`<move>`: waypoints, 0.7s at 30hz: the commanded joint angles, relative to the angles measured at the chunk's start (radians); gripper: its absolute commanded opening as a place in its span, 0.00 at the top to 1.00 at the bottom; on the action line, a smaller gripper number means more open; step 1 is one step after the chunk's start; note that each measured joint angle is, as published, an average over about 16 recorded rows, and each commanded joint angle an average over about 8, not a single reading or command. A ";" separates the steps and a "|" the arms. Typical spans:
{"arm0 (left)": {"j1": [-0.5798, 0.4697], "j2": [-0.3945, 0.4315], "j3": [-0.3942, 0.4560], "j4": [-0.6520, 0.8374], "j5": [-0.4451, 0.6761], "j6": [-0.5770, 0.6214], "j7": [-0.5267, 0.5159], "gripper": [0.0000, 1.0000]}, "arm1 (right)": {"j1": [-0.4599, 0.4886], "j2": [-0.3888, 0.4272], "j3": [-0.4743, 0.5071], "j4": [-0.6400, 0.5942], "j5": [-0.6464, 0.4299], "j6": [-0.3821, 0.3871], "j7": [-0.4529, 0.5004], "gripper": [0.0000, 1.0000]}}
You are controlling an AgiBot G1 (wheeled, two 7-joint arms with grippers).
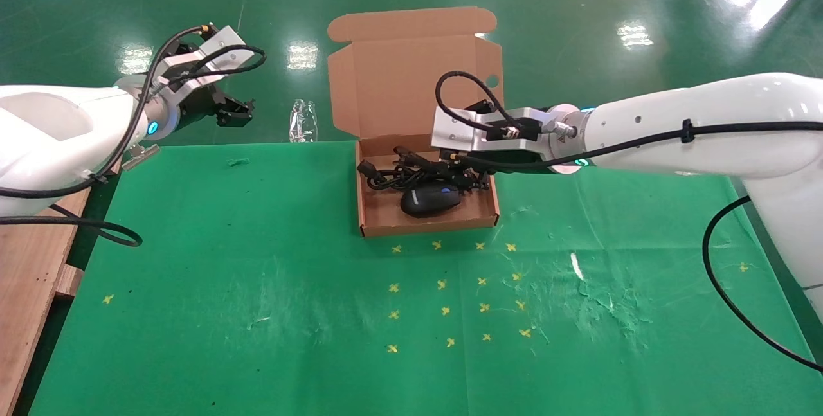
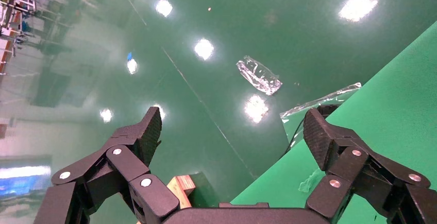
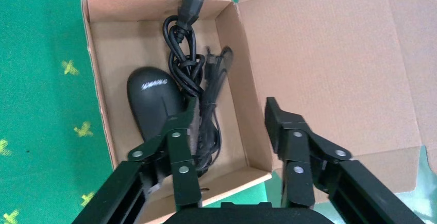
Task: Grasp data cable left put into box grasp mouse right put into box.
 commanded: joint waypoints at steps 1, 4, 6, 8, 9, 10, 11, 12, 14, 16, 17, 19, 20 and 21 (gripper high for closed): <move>0.000 0.000 0.000 0.000 0.000 0.000 0.000 0.00 | 0.000 0.001 0.001 0.002 0.003 -0.002 0.001 0.00; 0.000 0.000 0.000 0.000 0.000 0.000 0.000 0.00 | -0.019 0.026 0.018 0.016 0.053 -0.023 0.001 0.00; 0.000 0.000 0.000 0.000 0.000 0.000 0.000 0.00 | -0.035 0.046 0.033 0.027 0.094 -0.041 0.002 0.00; 0.000 0.000 0.000 0.000 0.000 0.000 0.000 0.00 | -0.050 0.066 0.047 0.038 0.135 -0.058 0.002 0.00; 0.000 0.000 0.000 0.000 0.000 0.000 0.000 0.00 | -0.058 0.076 0.054 0.044 0.156 -0.067 0.002 0.00; 0.000 0.000 0.000 0.000 0.000 0.000 0.000 0.00 | -0.066 0.085 0.061 0.049 0.176 -0.075 0.002 0.00; 0.000 0.000 0.000 0.000 0.000 0.000 0.000 0.00 | -0.073 0.095 0.068 0.055 0.196 -0.084 0.002 0.00; 0.000 0.000 0.000 0.000 0.000 0.000 0.000 0.00 | -0.081 0.105 0.075 0.061 0.217 -0.093 0.002 0.00; 0.000 0.000 0.000 0.000 0.000 0.000 0.000 0.00 | -0.097 0.125 0.090 0.072 0.258 -0.110 0.003 0.00; 0.000 0.000 0.000 0.000 0.000 0.000 0.000 0.00 | -0.112 0.145 0.104 0.083 0.298 -0.127 0.003 0.00; 0.000 0.000 0.000 0.000 0.000 0.000 0.000 0.00 | -0.120 0.155 0.111 0.089 0.319 -0.136 0.003 0.00; 0.000 0.000 0.000 0.000 0.000 0.000 0.000 0.00 | -0.135 0.175 0.125 0.100 0.360 -0.153 0.004 0.00; 0.000 0.000 0.000 0.000 0.000 0.000 0.000 0.00 | -0.143 0.185 0.132 0.105 0.381 -0.162 0.004 0.00; 0.000 0.000 0.000 0.000 0.000 0.000 0.000 0.00 | -0.151 0.195 0.139 0.111 0.401 -0.170 0.004 0.00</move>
